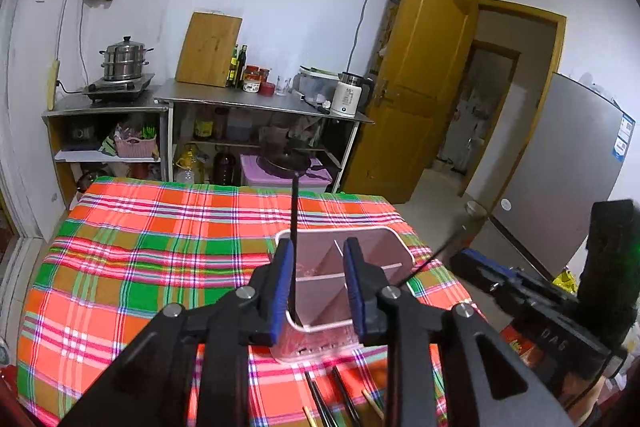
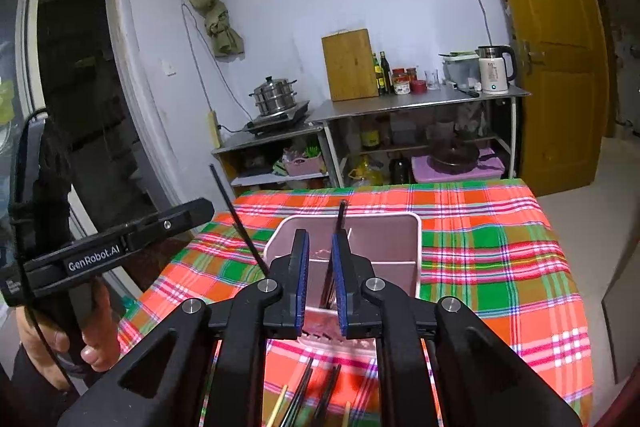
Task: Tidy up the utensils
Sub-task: 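Open the left tool into the basket while the right tool also releases, then move both tools down to the loose chopsticks in front of the basket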
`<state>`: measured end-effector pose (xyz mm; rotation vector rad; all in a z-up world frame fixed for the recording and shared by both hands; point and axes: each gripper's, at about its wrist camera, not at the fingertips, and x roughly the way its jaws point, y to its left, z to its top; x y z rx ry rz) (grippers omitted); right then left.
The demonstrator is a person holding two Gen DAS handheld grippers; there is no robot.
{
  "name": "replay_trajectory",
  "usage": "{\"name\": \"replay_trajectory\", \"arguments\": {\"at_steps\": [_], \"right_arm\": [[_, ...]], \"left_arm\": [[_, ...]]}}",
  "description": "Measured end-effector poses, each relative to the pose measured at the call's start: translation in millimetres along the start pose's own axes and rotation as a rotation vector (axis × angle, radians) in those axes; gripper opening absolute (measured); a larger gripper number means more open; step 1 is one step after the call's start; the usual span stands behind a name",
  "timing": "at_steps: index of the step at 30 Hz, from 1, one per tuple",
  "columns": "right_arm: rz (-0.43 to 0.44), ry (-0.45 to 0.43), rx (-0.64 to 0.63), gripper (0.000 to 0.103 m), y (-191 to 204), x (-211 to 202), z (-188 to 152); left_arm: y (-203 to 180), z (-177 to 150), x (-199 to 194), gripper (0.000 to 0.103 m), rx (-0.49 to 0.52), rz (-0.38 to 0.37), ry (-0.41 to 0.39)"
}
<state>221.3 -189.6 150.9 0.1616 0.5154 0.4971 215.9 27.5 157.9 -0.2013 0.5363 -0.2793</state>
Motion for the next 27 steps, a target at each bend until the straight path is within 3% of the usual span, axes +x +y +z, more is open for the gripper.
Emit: {"name": "replay_trajectory", "arguments": {"at_steps": [17, 27], "right_arm": [[-0.027, -0.022, -0.013, 0.012, 22.7, -107.4, -38.5], [-0.061, -0.009, -0.039, 0.013, 31.3, -136.5, -83.2]], "left_arm": [[-37.6, -64.9, -75.8, 0.027, 0.044, -0.021, 0.013], [-47.3, -109.1, -89.6, 0.027, 0.053, -0.028, 0.029]]}}
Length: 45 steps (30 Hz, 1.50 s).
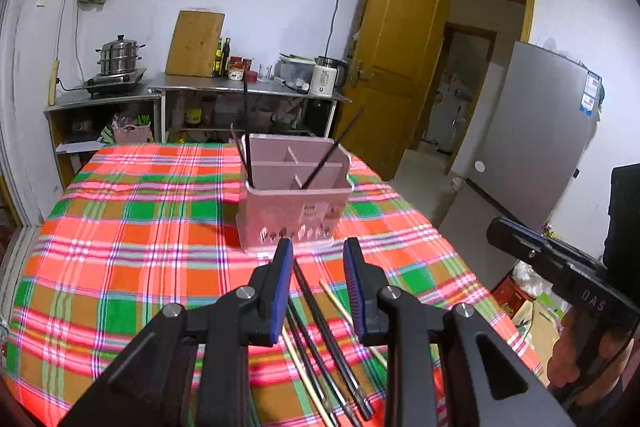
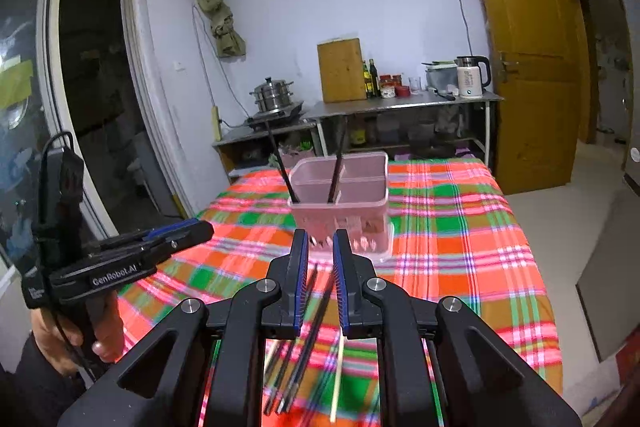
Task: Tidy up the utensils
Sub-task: 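Move both tools down to the loose chopsticks in front of the basket, then grasp a bamboo chopstick with the left tool while the right tool grasps another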
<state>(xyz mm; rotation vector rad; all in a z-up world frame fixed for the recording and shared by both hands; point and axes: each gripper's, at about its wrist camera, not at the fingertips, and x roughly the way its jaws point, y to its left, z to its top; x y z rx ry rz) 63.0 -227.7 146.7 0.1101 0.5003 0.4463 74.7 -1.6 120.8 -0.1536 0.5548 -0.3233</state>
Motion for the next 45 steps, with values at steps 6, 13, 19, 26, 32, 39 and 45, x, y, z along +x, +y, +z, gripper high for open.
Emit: {"name": "replay_trajectory", "arguments": {"at_steps": [6, 13, 19, 26, 32, 39, 45], "right_arm": [[-0.019, 0.068, -0.032, 0.013, 1.3, 20.1, -29.7], [-0.018, 0.127, -0.045, 0.013, -3.0, 49.2, -48.1], [-0.013, 0.197, -0.045, 0.014, -9.9, 82.0, -58.6], [-0.010, 0.307, -0.048, 0.014, -18.1, 117.6, -78.2], [-0.003, 0.355, -0.065, 0.014, -17.2, 136.9, -83.6], [-0.010, 0.399, -0.057, 0.013, -23.2, 156.0, -87.0], [-0.015, 0.421, -0.053, 0.013, -24.8, 166.5, -87.6]], "left_arm": [[7.4, -25.5, 15.1, 0.030, 0.005, 0.030, 0.038], [18.9, -45.7, 47.2, 0.030, 0.007, 0.076, 0.113], [24.8, -56.5, 73.2, 0.030, -0.012, 0.076, 0.171], [28.5, -69.4, 103.7, 0.030, -0.033, 0.081, 0.251], [35.7, -74.7, 123.4, 0.030, -0.063, 0.106, 0.303], [38.2, -76.0, 139.3, 0.030, -0.074, 0.126, 0.329], [34.6, -73.4, 146.3, 0.017, -0.015, 0.175, 0.332]]}}
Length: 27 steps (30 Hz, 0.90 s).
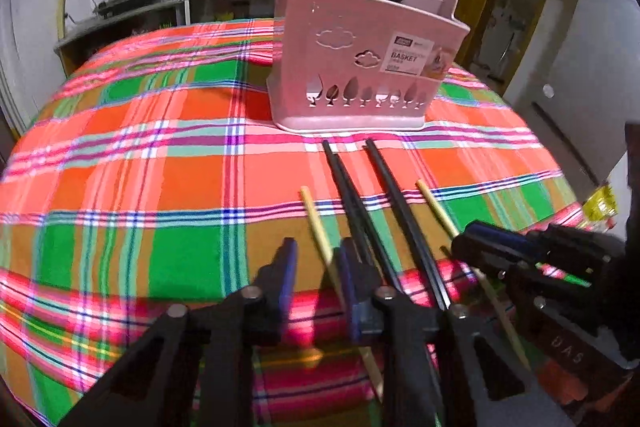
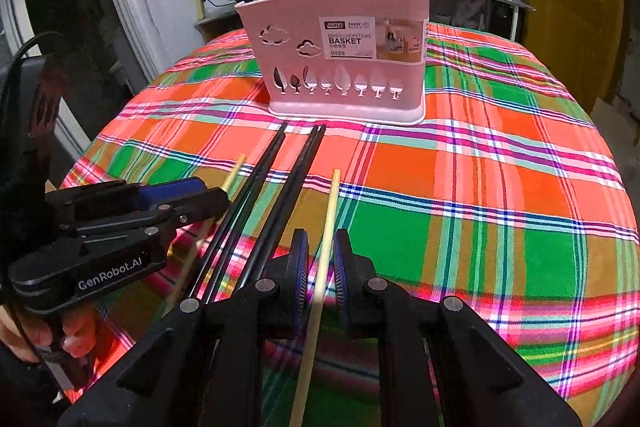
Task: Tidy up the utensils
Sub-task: 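Grasp a bamboo chopstick with the left tool while the right tool grasps another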
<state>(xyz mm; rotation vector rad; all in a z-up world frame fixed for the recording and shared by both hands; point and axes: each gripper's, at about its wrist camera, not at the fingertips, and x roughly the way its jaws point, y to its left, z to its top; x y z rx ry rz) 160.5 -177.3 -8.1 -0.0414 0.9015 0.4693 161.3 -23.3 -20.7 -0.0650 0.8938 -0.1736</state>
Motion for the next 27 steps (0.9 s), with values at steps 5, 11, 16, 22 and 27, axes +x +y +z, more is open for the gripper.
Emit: {"name": "replay_trajectory", "arguments": {"at_steps": [5, 11, 16, 22, 27], "right_arm": [[-0.006, 0.015, 0.003, 0.013, 0.5, 7.8, 4.0], [-0.018, 0.015, 0.024, 0.013, -6.8, 7.0, 6.3], [-0.024, 0.020, 0.020, 0.014, -7.6, 9.5, 12.2], [-0.029, 0.033, 0.009, 0.013, -5.0, 17.5, 20.4], [-0.030, 0.041, 0.015, 0.013, -6.7, 21.8, 26.0]], "left_arm": [[7.8, 0.5, -1.1, 0.007, 0.017, -0.010, 0.012], [24.0, 1.5, -5.0, 0.006, 0.017, -0.029, 0.025], [23.7, 9.5, -0.1, 0.007, 0.011, -0.034, 0.039], [20.0, 21.5, 10.4, 0.008, 0.035, -0.024, 0.058], [21.1, 30.7, 17.2, 0.008, 0.038, -0.024, 0.067]]}}
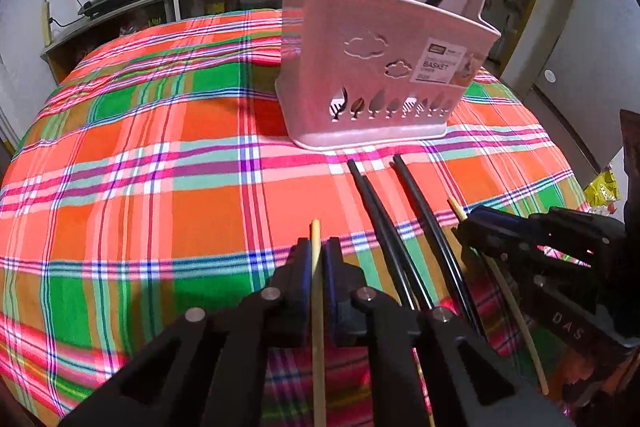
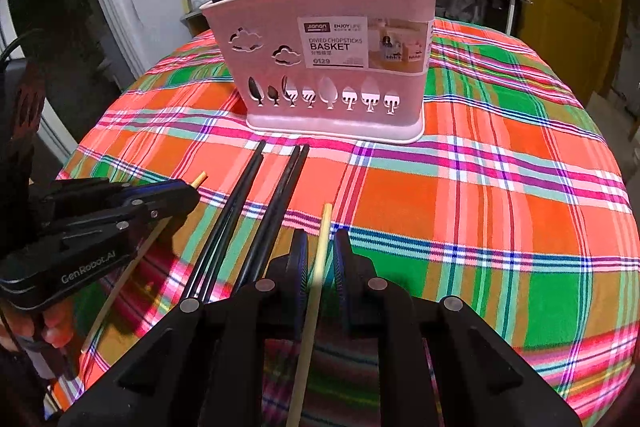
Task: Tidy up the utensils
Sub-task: 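Grasp a bamboo chopstick with the left tool while the right tool grasps another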
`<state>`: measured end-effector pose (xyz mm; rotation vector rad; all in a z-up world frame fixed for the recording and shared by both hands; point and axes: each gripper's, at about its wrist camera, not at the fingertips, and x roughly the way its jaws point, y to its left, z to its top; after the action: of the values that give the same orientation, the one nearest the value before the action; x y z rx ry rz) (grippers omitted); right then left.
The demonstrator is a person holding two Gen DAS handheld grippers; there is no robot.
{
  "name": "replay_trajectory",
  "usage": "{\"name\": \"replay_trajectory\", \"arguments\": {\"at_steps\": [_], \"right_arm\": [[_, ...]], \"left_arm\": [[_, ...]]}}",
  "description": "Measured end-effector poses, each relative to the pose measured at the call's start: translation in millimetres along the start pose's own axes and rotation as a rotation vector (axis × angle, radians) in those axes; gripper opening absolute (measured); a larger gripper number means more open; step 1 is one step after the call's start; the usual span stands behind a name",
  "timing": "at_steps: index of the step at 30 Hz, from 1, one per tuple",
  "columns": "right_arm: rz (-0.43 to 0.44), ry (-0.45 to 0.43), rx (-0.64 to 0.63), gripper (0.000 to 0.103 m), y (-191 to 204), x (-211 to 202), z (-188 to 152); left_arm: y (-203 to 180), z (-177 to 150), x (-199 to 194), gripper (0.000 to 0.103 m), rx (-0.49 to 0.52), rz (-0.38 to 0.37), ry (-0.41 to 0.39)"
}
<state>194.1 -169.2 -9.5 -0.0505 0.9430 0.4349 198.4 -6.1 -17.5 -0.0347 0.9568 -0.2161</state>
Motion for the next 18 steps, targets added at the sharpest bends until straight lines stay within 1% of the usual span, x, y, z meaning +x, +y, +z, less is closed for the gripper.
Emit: {"name": "replay_trajectory", "arguments": {"at_steps": [5, 7, 9, 13, 18], "right_arm": [[0.007, 0.005, 0.005, 0.013, -0.3, 4.5, 5.4], [0.002, 0.007, -0.001, 0.009, 0.3, 5.6, 6.2], [0.007, 0.010, 0.000, 0.007, 0.2, 6.2, 7.3], [0.013, 0.009, 0.000, 0.006, 1.1, 5.1, 10.1], [0.027, -0.024, 0.000, 0.006, 3.0, -8.3, 13.9]], "left_arm": [[-6.3, 1.4, 2.2, 0.008, 0.034, 0.033, -0.001], [-7.9, 1.5, 2.2, 0.008, 0.040, 0.041, 0.000], [-7.6, 1.8, 2.0, 0.006, 0.037, 0.038, 0.001], [-7.2, 1.9, -0.7, 0.006, 0.035, 0.033, 0.002], [-7.4, 5.6, -16.7, 0.006, 0.035, 0.023, -0.028]]}}
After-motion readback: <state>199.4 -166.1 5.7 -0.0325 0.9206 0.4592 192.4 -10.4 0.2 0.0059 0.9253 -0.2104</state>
